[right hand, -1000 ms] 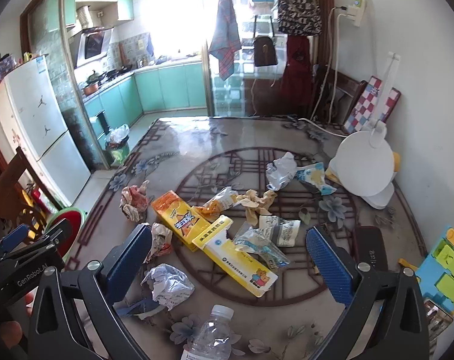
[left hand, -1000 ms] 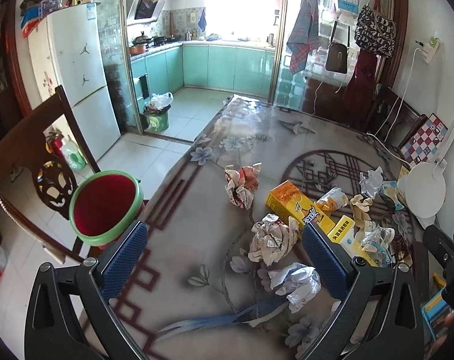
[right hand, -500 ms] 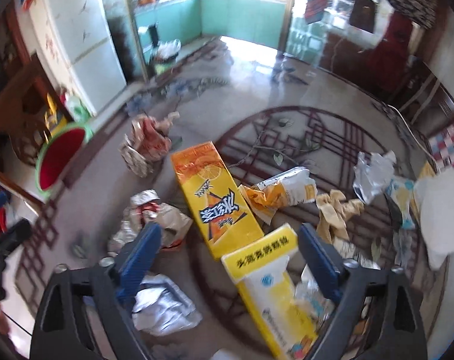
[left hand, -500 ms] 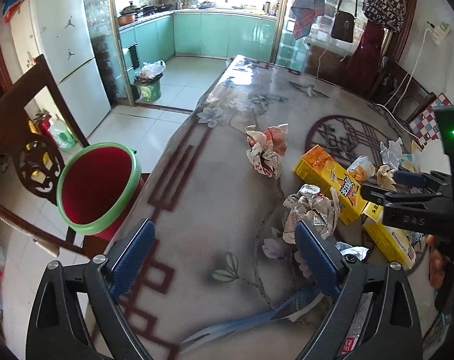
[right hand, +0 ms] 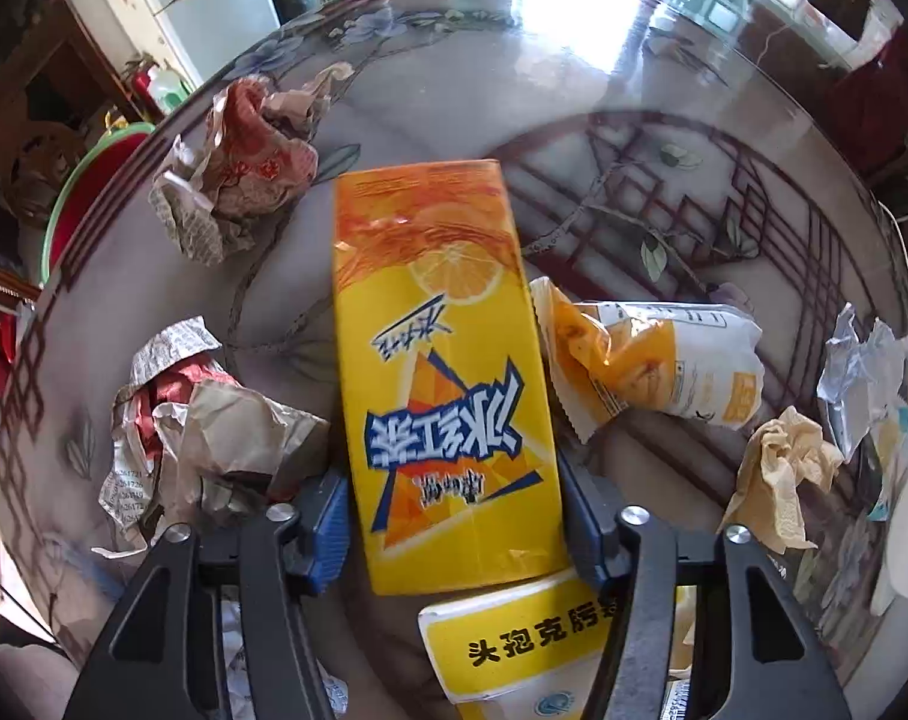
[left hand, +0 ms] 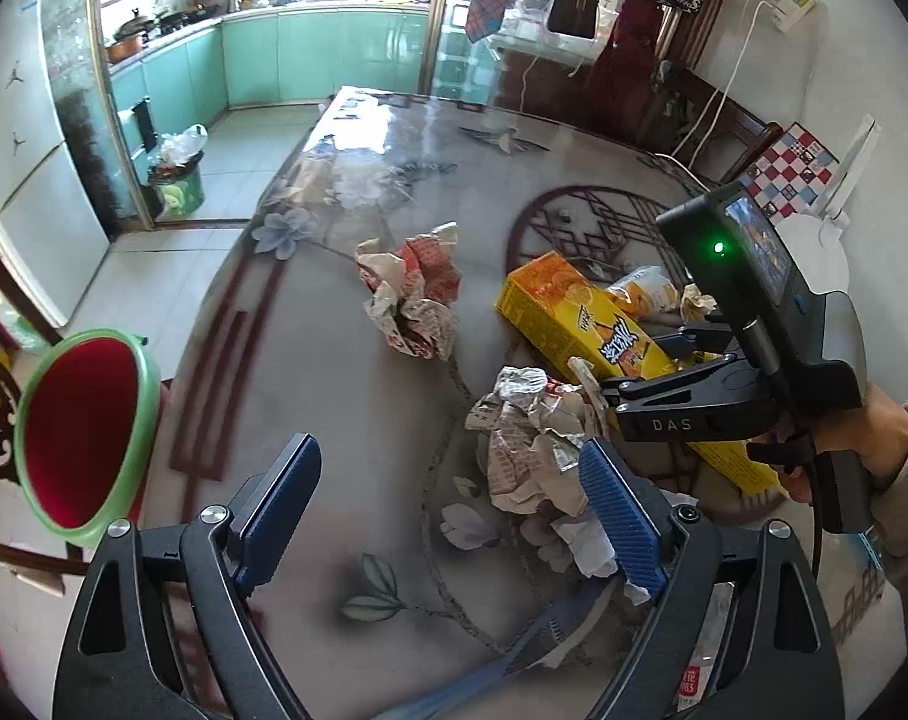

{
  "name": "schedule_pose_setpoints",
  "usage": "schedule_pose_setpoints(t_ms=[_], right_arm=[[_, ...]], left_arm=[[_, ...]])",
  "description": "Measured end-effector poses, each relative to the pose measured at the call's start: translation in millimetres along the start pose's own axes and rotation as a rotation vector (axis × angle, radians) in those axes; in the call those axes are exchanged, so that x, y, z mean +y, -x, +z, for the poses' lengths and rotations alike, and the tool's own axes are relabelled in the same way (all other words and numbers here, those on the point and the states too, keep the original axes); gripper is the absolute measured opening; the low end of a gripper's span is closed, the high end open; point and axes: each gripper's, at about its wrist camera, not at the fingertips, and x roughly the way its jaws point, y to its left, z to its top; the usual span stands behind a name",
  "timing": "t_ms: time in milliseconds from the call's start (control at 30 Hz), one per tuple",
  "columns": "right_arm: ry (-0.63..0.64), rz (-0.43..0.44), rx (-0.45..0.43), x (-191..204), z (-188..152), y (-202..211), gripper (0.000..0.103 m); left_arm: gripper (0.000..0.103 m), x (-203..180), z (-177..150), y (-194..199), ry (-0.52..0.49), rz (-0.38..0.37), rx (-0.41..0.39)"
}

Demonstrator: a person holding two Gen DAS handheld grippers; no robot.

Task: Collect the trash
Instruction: 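Grasp the crumpled newspaper wad with the left tool while the right tool grasps the yellow iced-tea carton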

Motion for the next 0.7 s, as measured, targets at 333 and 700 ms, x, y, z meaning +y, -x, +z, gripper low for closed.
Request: schedule_pose_setpoints(t_ms=[333, 700], right_arm=[[-0.220, -0.058, -0.248, -46.7, -41.7, 104.2, 0.055], [-0.357, -0.035, -0.342, -50.3, -90.8, 156.7, 0.055]], left_arm=[[0.088, -31.4, 7.5, -39.4, -0.058, -0.085, 0.106], [0.049, -36.8, 4.2, -45.2, -0.019, -0.048, 0.113]])
